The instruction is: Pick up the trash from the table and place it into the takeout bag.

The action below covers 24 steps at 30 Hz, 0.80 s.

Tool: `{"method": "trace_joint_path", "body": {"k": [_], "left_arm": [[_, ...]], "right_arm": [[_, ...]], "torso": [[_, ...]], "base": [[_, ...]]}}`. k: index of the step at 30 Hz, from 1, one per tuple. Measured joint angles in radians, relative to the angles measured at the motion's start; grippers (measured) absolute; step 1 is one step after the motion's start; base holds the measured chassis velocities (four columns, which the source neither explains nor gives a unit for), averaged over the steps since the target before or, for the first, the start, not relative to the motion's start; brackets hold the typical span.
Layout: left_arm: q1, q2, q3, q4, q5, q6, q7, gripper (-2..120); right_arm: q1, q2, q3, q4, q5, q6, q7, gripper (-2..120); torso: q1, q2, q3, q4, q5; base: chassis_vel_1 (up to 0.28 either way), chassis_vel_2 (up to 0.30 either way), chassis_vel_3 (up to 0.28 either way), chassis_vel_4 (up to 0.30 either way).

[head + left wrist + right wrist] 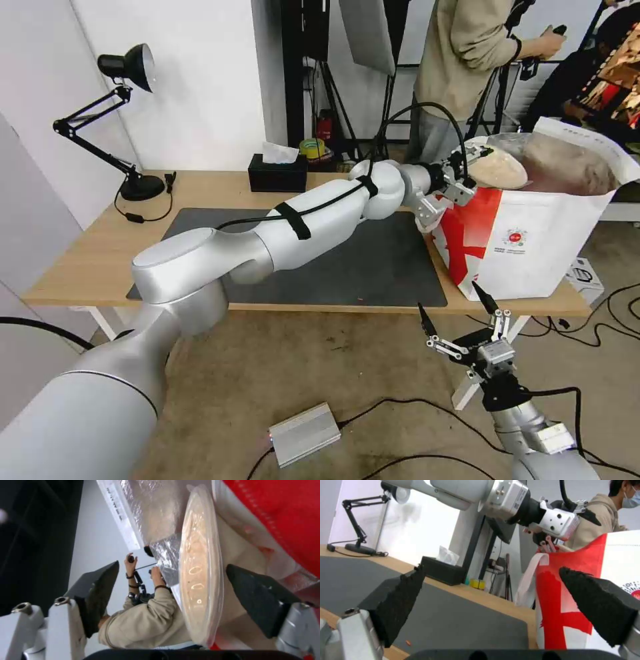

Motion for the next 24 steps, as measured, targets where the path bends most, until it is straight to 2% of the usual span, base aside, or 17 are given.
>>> {"method": "trace_joint_path", "body": {"k": [24], "left_arm": [[0.011, 0.002, -0.018, -0.004, -0.014, -0.003, -0.024, 91]], "right_arm": [[0.0, 0.0, 0.0, 0.0, 0.0, 0.0, 0.0, 100]], "torso": [[0.0, 0.0, 0.0, 0.0, 0.0]], "base": [[0.0, 0.0, 0.0, 0.0]]}}
